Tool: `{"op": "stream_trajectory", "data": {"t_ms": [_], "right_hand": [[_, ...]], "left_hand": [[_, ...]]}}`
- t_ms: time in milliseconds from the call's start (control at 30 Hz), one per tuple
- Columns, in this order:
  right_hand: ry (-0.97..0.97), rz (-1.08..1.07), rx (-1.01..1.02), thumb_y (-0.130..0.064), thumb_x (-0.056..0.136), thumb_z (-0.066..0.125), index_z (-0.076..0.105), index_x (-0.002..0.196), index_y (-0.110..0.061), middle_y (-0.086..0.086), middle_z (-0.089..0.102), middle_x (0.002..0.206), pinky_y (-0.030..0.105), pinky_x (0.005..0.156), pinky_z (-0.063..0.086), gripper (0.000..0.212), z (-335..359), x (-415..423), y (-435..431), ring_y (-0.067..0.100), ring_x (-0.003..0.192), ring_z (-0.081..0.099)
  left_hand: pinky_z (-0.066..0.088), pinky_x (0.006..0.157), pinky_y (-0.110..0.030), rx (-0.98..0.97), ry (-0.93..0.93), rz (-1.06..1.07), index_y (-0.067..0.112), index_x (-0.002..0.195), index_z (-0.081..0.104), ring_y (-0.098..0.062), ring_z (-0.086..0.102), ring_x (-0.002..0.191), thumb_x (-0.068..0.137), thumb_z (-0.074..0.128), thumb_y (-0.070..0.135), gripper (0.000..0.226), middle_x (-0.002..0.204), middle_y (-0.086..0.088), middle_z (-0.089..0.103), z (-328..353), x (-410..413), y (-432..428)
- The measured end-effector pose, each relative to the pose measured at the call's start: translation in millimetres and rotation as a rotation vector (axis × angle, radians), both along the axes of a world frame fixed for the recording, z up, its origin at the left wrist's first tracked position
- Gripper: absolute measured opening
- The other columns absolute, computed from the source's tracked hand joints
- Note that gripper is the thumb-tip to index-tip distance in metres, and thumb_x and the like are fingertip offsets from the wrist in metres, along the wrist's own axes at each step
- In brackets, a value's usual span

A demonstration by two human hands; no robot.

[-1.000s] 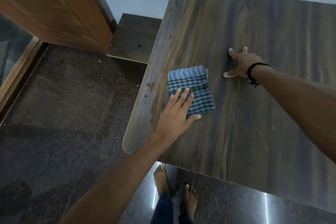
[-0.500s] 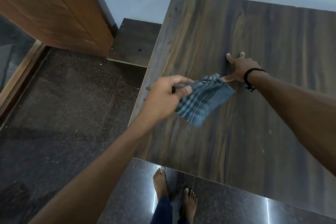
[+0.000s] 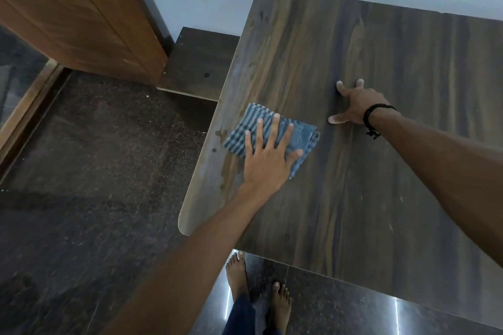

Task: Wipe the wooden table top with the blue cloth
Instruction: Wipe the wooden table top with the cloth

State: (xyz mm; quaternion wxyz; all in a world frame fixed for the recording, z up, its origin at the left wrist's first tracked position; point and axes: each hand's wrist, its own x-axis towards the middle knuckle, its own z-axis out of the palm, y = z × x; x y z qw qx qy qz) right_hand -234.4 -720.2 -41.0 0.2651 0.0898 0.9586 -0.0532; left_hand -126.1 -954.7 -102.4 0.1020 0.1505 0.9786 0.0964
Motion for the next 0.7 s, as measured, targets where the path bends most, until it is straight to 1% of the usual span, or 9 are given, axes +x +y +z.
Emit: {"op": "stream_trajectory", "data": {"t_ms": [67,133,267,333,367,433,467,533,700], "right_hand": [[-0.002,0.002,0.011,-0.055,0.078,0.078,0.005,0.16,-0.037,0.016,-0.002,0.166,0.053,0.111,0.036,0.111,-0.6,0.0,-0.1,0.047,0.146,0.023],[-0.013,0.005,0.007,-0.056,0.077,0.078,0.005,0.16,-0.037,0.016,-0.002,0.166,0.052,0.112,0.035,0.112,-0.2,0.2,0.1,0.047,0.146,0.023],[0.018,0.0,-0.008,-0.058,0.076,0.079,0.007,0.159,-0.039,0.015,0.001,0.166,0.054,0.11,0.038,0.111,-2.3,0.8,2.0,0.046,0.145,0.025],[0.013,-0.003,-0.008,-0.058,0.075,0.079,0.007,0.159,-0.04,0.015,0.0,0.166,0.054,0.11,0.037,0.112,-4.1,-0.6,3.0,0.046,0.146,0.024],[0.007,-0.004,-0.011,-0.058,0.075,0.079,0.007,0.159,-0.039,0.015,0.0,0.166,0.053,0.111,0.037,0.112,-4.4,-1.5,2.8,0.046,0.146,0.023],[0.004,0.0,-0.011,-0.057,0.075,0.079,0.007,0.159,-0.038,0.016,-0.001,0.166,0.053,0.112,0.035,0.113,-4.4,-3.0,2.1,0.047,0.146,0.023],[0.004,0.002,-0.011,-0.057,0.075,0.079,0.006,0.16,-0.038,0.016,-0.001,0.166,0.052,0.112,0.034,0.113,-4.2,-3.5,2.3,0.047,0.146,0.023],[0.005,-0.004,-0.015,-0.057,0.076,0.079,0.006,0.16,-0.038,0.016,-0.001,0.166,0.052,0.113,0.034,0.113,-4.5,-3.2,3.5,0.047,0.146,0.023],[0.006,-0.003,-0.013,-0.058,0.076,0.078,0.006,0.159,-0.04,0.014,0.0,0.167,0.052,0.112,0.035,0.111,-1.9,0.9,3.1,0.045,0.146,0.024]], "left_hand": [[-0.003,0.123,-0.059,-0.024,0.008,0.086,0.034,0.162,0.0,-0.032,-0.014,0.154,0.103,0.009,0.062,0.065,0.169,-0.002,-0.01,-10.6,-11.6,6.5],[-0.001,0.123,-0.059,-0.024,0.035,0.078,0.032,0.162,0.004,-0.033,-0.011,0.155,0.105,0.011,0.06,0.064,0.17,-0.003,-0.008,-12.0,-5.8,9.5],[0.008,0.122,-0.063,-0.022,0.04,-0.273,0.032,0.162,0.008,-0.034,-0.004,0.156,0.106,0.013,0.058,0.063,0.17,-0.002,-0.004,-12.7,64.1,-25.8],[0.006,0.124,-0.058,-0.016,0.023,-0.376,0.033,0.162,0.008,-0.028,-0.003,0.156,0.105,0.018,0.061,0.064,0.17,0.001,-0.002,-11.3,85.0,-51.3],[0.001,0.125,-0.053,0.004,-0.002,-0.367,0.035,0.162,0.002,-0.024,-0.008,0.156,0.104,0.019,0.064,0.067,0.17,0.003,-0.008,-10.1,84.2,-55.9],[-0.011,0.124,-0.045,0.043,-0.083,-0.225,0.036,0.159,-0.014,-0.019,-0.021,0.153,0.101,0.017,0.07,0.075,0.167,0.003,-0.023,-6.7,68.0,-47.4],[-0.013,0.124,-0.044,0.027,-0.091,-0.157,0.034,0.158,-0.018,-0.02,-0.025,0.152,0.1,0.014,0.071,0.076,0.166,0.002,-0.027,-4.4,56.2,-37.7],[-0.012,0.124,-0.046,-0.012,-0.066,-0.107,0.031,0.159,-0.016,-0.022,-0.025,0.152,0.1,0.01,0.071,0.076,0.166,-0.001,-0.026,-4.3,31.2,-18.3],[0.0,0.126,-0.046,-0.014,-0.006,-0.12,0.029,0.162,-0.002,-0.019,-0.012,0.155,0.101,0.014,0.069,0.075,0.17,0.002,-0.01,-0.6,-46.7,-5.9]]}}
